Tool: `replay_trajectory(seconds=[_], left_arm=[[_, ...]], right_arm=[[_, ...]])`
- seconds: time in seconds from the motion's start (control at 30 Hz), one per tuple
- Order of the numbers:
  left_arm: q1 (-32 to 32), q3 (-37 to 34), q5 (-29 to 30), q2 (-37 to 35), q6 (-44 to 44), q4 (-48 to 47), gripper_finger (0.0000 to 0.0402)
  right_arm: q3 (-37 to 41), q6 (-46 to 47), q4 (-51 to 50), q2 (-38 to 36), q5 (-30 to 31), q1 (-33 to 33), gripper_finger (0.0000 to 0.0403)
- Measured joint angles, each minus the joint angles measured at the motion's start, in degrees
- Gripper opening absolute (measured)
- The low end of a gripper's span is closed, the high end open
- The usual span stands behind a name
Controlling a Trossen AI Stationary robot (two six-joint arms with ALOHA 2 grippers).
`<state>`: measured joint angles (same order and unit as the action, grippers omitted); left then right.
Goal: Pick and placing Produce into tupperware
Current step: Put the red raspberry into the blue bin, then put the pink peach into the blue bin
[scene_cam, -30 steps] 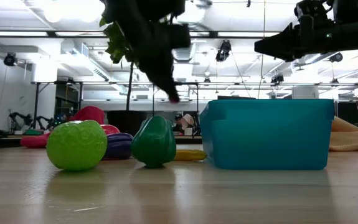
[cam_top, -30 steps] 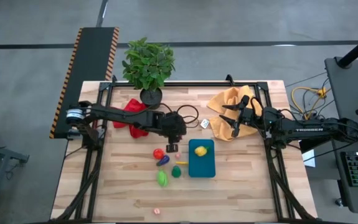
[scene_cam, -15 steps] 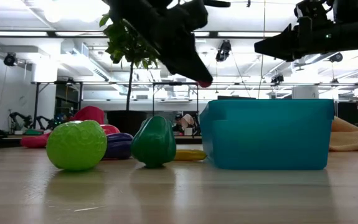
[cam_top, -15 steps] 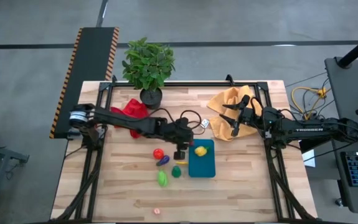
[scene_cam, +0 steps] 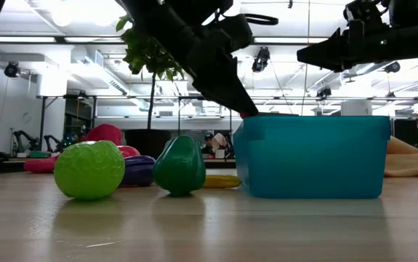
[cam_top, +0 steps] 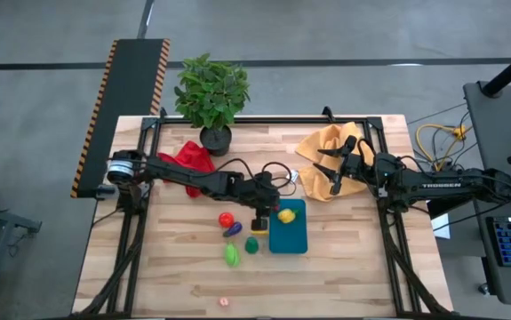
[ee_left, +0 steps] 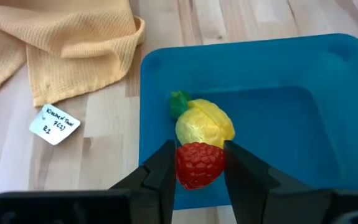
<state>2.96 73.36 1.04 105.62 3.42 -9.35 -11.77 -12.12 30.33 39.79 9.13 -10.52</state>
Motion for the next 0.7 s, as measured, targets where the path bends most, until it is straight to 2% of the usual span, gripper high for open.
replay_trajectory(seconds=[0.3,0.7], left_arm=[[0.00,-0.31,-0.02,0.02,0.20,-0.06,0.0101],[0.00,-0.63,0.00,0.02,0.35,1.90,0.0175]], right_arm=[[0.00,0.04,-0.04,0.00,0.00,0.00,0.0206],[0.00,0.04,-0.04,0.00,0.00,0.00,0.0206]])
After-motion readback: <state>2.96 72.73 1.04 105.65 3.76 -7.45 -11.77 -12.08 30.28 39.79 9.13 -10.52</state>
